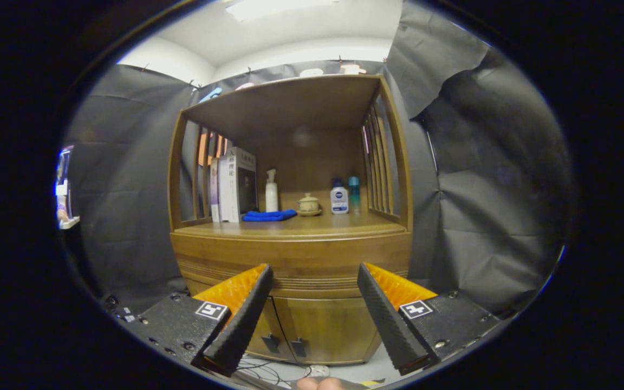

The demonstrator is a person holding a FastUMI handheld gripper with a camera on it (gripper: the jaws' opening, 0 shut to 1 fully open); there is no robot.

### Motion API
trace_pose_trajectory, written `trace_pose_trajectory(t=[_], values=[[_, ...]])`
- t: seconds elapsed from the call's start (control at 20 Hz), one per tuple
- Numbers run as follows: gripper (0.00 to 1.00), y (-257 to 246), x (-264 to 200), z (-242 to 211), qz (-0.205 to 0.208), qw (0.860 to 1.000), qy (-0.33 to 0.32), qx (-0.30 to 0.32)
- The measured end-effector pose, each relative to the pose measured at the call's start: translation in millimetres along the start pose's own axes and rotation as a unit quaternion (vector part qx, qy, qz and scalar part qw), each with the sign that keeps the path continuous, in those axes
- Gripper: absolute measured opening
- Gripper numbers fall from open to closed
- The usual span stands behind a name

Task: Pull open the drawer, take out the items inside it, and place them on the countertop above the cabinet.

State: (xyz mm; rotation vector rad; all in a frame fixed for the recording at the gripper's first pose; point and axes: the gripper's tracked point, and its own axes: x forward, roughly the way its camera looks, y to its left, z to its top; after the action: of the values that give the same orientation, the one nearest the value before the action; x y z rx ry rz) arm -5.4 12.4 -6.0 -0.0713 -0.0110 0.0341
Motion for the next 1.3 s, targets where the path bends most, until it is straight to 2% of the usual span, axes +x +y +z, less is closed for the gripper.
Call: trace_pose_trajectory(t=[0.95, 1.3], values=[[1.00, 11.3, 5.8, -3.2, 0.002, 1.000, 0.007, -0.015], [1.00, 32.9, 39.2, -5.0, 0.011, 1.000, 0.020, -0.017]])
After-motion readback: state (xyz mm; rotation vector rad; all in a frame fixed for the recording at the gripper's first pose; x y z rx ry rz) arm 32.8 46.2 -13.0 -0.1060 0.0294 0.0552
